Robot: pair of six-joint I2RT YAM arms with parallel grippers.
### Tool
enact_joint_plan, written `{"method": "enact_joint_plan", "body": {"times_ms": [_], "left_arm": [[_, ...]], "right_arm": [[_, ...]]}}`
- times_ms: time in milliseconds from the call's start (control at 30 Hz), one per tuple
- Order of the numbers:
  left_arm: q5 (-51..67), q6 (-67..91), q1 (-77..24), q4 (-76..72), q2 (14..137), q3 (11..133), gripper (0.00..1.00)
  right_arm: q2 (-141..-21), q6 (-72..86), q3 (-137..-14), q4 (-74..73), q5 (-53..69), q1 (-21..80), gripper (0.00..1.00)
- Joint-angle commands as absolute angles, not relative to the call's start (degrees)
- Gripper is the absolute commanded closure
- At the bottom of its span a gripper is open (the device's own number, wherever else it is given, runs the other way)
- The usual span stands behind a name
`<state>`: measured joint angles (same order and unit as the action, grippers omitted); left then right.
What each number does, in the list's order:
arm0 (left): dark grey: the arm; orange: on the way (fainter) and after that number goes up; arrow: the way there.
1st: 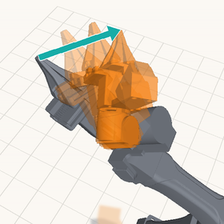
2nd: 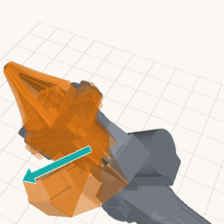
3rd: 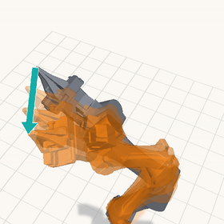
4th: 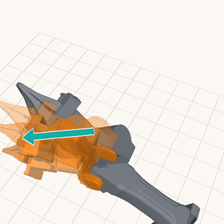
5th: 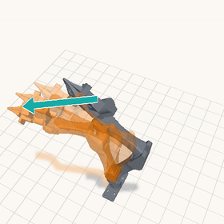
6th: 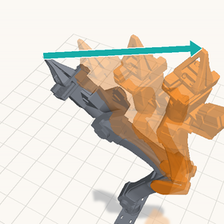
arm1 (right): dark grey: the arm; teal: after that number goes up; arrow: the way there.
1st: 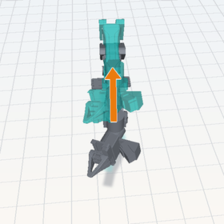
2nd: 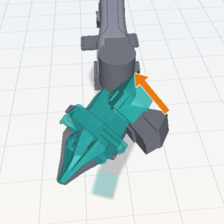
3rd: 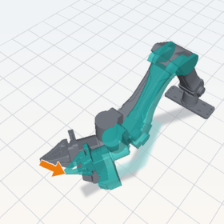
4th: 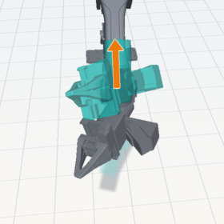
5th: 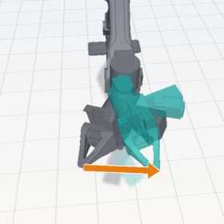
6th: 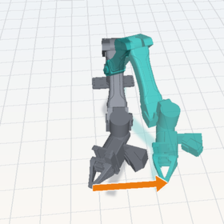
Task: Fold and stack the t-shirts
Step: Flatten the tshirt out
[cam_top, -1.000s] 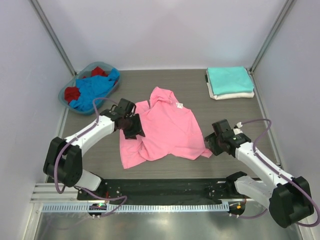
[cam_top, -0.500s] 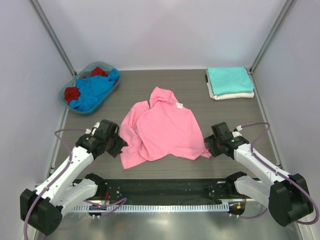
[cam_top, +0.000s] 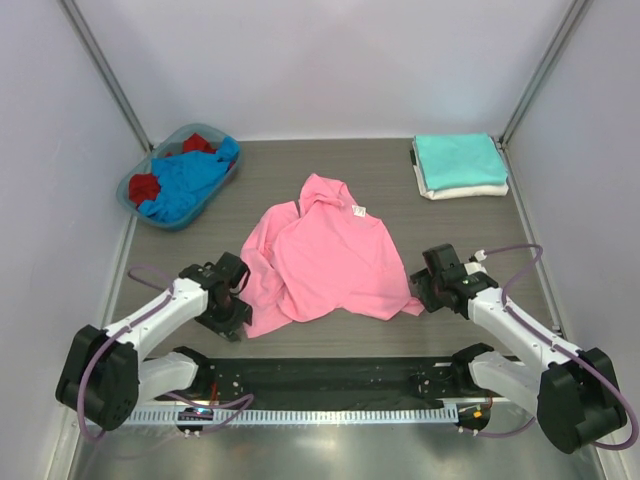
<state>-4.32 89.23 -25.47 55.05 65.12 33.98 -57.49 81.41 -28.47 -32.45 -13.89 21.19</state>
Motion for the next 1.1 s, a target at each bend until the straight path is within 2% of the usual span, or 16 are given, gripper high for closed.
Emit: {"method": "enact_joint_plan", "body": {"times_ms": [0, 400, 500, 733, 833, 1067], "left_arm": [[-4.4, 92.0, -25.3, 55.0, 65.6, 33.0, 0.52], [-5.4, 95.3, -25.3, 48.1, 64.7, 28.0, 0.53], [-6.7, 95.2, -25.2, 45.1, 63.9, 27.2, 0.57], [-8.6, 94.6, -25.3, 44.1, 60.4, 26.9, 0.84], [-9.4, 93.9, -25.2, 43.9, 57.8, 26.6, 1.0], [-13.0, 92.9, -25.2, 46.6, 52.5, 28.0, 1.0]], "right_arm": [[-57.4, 81.3, -29.5, -31.0, -16.7, 21.0, 0.45], [-57.6, 81.6, -29.2, -31.0, -17.1, 20.9, 0.44], [-58.4, 82.1, -29.4, -30.9, -16.9, 21.0, 0.43], [-59.2, 83.3, -28.6, -32.1, -12.7, 21.0, 0.43], [-58.5, 83.8, -28.0, -33.0, -12.5, 21.0, 0.44], [-57.2, 83.5, -30.4, -37.4, -13.3, 21.0, 0.44]]}}
